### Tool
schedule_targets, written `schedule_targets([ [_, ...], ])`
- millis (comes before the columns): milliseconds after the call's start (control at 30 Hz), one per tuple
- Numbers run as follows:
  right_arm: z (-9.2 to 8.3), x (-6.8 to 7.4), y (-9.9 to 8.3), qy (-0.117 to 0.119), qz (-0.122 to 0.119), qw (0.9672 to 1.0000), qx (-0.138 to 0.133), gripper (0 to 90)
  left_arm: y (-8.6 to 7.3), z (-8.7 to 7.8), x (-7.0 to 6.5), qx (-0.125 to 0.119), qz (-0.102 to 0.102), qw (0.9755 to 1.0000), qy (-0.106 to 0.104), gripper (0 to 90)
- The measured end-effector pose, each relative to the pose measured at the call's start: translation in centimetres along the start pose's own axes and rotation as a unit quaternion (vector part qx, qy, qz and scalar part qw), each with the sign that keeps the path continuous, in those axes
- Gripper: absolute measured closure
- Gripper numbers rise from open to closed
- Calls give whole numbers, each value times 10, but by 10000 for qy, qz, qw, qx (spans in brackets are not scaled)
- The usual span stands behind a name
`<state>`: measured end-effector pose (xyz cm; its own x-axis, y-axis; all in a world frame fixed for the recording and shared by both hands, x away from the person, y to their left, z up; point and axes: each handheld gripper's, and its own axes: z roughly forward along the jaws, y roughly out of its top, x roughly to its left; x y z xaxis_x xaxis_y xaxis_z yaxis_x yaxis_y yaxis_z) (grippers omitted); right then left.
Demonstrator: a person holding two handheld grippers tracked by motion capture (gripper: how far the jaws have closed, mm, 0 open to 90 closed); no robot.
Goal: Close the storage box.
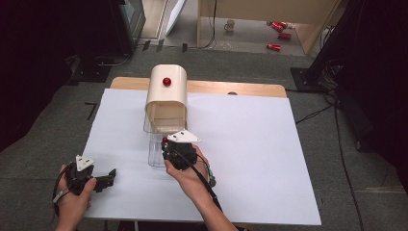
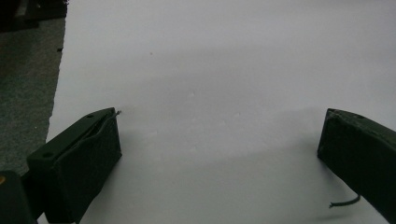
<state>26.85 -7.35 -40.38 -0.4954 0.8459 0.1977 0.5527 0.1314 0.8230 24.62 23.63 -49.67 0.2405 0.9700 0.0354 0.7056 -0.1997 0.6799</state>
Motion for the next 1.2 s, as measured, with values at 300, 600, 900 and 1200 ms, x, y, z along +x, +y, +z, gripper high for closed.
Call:
schedule_targets([
  [300, 10, -9, 12, -106, 56, 9999, -9, 774, 0, 0, 0, -18, -11, 10000, 8, 0],
  [600, 20, -16, 21, -150, 96, 9998, 6, 773, 0, 0, 0, -13, -2, 10000, 9, 0],
  [900, 35, -23, 33, -235, 95, 9997, 24, 772, 0, 0, 0, -16, -4, 10000, 8, 0],
  [1200, 40, -27, 39, -224, 100, 9997, 79, 771, 0, 0, 0, -23, -9, 10000, 8, 0],
])
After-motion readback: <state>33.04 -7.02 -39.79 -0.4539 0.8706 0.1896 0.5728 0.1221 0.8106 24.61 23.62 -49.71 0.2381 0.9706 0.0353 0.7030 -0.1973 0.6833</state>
